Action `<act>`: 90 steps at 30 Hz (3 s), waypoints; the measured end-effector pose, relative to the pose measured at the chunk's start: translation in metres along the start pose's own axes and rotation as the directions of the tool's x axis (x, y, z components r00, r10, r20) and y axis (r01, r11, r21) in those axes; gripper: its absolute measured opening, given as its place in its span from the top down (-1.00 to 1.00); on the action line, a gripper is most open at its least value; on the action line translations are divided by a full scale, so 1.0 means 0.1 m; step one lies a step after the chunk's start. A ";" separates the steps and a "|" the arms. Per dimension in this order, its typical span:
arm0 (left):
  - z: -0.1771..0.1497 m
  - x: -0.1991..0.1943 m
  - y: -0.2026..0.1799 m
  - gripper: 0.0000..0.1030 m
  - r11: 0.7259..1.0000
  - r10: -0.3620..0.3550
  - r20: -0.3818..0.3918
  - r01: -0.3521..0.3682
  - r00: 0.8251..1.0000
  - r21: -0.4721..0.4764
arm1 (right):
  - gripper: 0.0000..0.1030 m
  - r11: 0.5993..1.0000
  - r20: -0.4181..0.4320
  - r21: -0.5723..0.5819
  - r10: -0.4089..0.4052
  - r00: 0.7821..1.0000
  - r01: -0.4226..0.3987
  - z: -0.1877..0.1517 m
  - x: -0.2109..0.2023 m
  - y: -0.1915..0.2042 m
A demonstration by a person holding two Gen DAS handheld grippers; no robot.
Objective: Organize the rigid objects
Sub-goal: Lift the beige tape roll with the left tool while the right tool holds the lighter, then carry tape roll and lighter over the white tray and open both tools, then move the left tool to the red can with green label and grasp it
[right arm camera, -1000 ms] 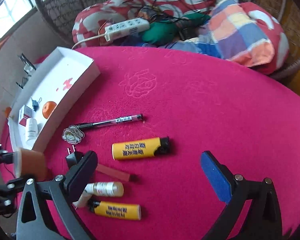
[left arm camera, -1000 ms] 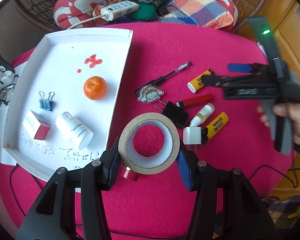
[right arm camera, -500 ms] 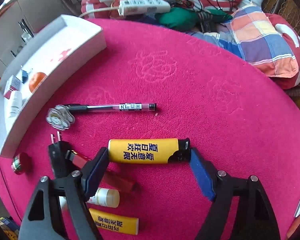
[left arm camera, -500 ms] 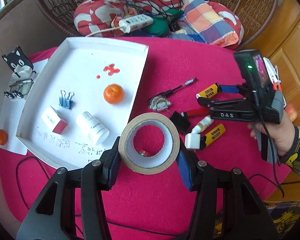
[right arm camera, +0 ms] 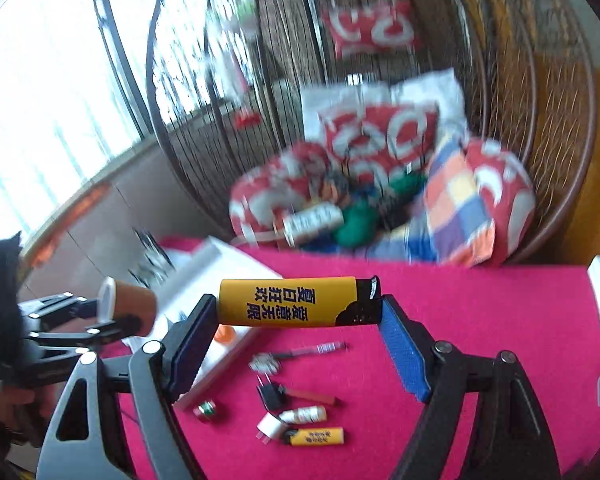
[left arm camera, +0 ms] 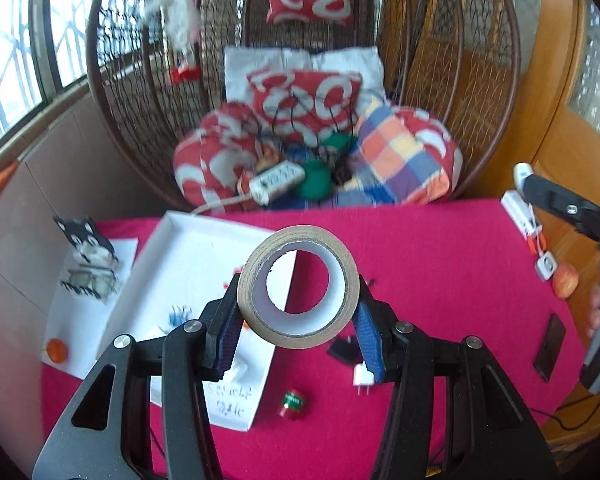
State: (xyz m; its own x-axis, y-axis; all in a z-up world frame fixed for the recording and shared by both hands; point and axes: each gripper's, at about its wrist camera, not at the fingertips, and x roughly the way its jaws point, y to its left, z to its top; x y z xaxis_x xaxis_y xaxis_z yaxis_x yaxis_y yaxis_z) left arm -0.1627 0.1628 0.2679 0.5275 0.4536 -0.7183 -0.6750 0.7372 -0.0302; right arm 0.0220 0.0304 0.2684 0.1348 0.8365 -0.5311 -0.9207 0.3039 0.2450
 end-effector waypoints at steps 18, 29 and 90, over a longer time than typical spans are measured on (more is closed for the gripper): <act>-0.05 -0.25 0.48 0.02 0.996 -0.008 0.045 0.012 0.999 -0.087 | -0.56 0.996 0.065 -0.078 0.057 0.996 -0.052 0.11 -0.25 0.68; -0.13 -0.24 0.96 0.02 0.992 -0.003 0.028 0.007 1.000 -0.128 | -0.56 0.992 0.006 -0.093 0.087 0.996 -0.086 0.10 0.08 1.03; -0.41 0.86 1.52 -0.84 0.991 0.073 -0.204 -0.094 0.976 -0.095 | -1.00 0.930 -0.346 -0.368 -0.116 0.931 -0.021 -0.87 1.77 1.82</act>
State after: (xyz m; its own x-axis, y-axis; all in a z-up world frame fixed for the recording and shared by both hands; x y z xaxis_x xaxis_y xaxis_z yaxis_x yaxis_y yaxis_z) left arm -0.2410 0.2934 0.1727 0.3605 0.3940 -0.8455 -0.7676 0.6403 -0.0289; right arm -0.1533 0.1944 0.1485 0.1055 0.5859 -0.8035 -0.9935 0.0970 -0.0597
